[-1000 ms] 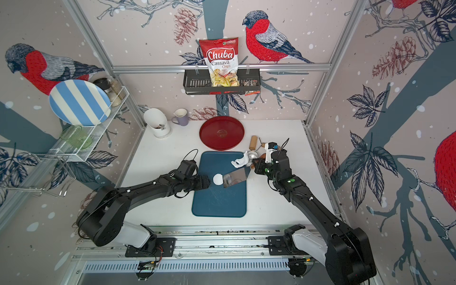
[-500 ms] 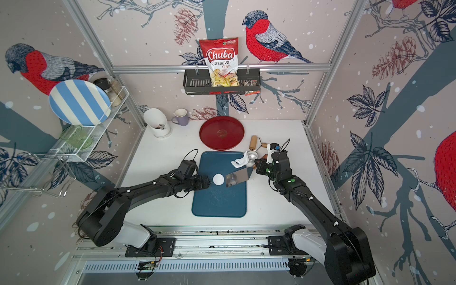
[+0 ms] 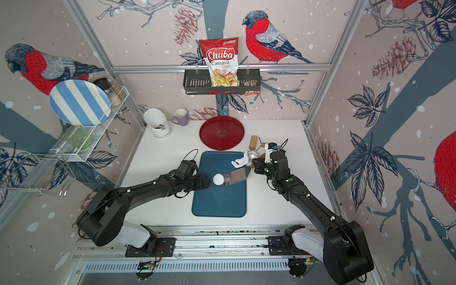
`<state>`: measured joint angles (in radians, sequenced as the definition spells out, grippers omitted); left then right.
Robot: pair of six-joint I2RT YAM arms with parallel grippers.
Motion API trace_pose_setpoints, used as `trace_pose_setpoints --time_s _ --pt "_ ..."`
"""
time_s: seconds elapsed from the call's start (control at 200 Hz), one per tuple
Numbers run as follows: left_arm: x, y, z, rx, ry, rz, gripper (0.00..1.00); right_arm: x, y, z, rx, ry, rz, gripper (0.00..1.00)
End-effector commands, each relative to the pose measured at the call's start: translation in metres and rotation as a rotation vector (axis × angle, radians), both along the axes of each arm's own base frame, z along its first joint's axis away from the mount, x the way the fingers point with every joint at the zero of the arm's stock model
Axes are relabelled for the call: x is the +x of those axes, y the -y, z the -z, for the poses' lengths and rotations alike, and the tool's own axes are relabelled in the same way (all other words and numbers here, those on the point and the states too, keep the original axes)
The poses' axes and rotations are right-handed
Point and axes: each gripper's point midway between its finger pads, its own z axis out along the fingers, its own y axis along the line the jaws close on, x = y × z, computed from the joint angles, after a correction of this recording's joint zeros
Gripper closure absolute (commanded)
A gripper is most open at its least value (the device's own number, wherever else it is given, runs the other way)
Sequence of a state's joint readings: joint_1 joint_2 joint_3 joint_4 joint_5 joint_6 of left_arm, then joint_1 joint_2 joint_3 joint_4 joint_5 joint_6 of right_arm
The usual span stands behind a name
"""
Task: Roll out the dumpling wrappers from the dough
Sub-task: Scoop the dumpling wrapper from the work surface.
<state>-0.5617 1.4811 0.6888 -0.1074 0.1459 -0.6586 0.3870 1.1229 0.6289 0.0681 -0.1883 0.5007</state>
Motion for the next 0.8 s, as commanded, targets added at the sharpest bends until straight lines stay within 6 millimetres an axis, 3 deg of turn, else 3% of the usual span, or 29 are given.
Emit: trace_pose_setpoints --time_s 0.0,0.53,0.795 --pt "0.006 0.004 -0.005 -0.016 0.023 -0.009 0.05 0.004 -0.004 -0.008 0.013 0.041 -0.015 1.0" --pt "0.005 0.003 -0.005 -0.014 0.024 -0.011 0.05 0.002 -0.014 -0.027 0.07 0.072 -0.052 1.0" --pt "0.005 0.003 -0.004 -0.012 0.024 -0.011 0.05 0.001 -0.009 -0.038 0.076 0.096 -0.032 1.0"
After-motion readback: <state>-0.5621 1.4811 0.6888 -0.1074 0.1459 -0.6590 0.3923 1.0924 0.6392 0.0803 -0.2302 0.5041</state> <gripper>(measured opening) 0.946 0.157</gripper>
